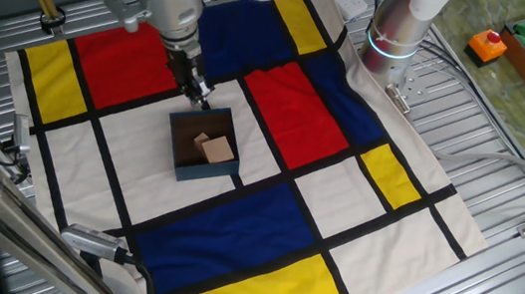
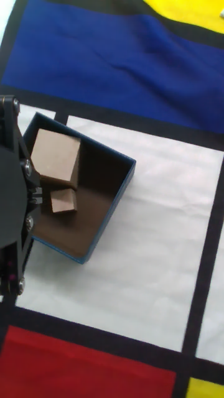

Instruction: Take everything out of the gift box

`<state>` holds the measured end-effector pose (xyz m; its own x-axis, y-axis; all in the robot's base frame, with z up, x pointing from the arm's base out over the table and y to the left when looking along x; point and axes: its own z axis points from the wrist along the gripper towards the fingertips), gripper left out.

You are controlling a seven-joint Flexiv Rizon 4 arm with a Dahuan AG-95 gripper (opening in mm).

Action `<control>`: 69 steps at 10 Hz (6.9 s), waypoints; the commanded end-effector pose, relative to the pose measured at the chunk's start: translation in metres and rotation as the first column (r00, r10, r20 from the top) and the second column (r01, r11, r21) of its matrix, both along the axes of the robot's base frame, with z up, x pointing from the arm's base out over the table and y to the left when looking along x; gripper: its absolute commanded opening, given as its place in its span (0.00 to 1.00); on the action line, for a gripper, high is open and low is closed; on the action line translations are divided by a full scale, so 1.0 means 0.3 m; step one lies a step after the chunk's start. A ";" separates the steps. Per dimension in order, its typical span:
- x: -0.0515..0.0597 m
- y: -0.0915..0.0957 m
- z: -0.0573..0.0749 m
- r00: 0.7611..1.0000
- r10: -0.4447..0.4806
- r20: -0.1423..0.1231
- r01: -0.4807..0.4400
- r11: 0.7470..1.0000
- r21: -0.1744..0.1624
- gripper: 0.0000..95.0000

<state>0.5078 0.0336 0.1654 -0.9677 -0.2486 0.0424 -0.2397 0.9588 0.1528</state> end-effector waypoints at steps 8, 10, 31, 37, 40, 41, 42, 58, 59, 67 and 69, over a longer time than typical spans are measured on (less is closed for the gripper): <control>-0.160 0.156 -0.017 0.934 -0.332 0.132 0.344 0.935 -0.082 0.00; -0.150 0.196 -0.048 0.919 -0.370 0.137 0.385 0.916 -0.110 0.00; -0.168 0.246 -0.166 0.924 -0.353 0.149 0.369 0.924 -0.096 0.20; -0.171 0.251 -0.179 0.934 -0.323 0.152 0.339 0.936 -0.096 0.40; -0.181 0.244 -0.200 0.941 -0.298 0.158 0.316 0.943 -0.100 0.40; -0.181 0.243 -0.204 0.942 -0.293 0.161 0.311 0.945 -0.100 0.40; -0.180 0.242 -0.210 0.944 -0.287 0.163 0.305 0.947 -0.100 0.40; -0.160 0.221 -0.297 0.951 -0.229 0.207 0.254 0.962 -0.102 0.60; -0.160 0.219 -0.300 0.952 -0.226 0.208 0.251 0.963 -0.103 0.60; -0.142 0.213 -0.301 0.953 -0.216 0.213 0.241 0.966 -0.095 0.60; -0.140 0.213 -0.302 0.953 -0.215 0.212 0.239 0.966 -0.095 0.60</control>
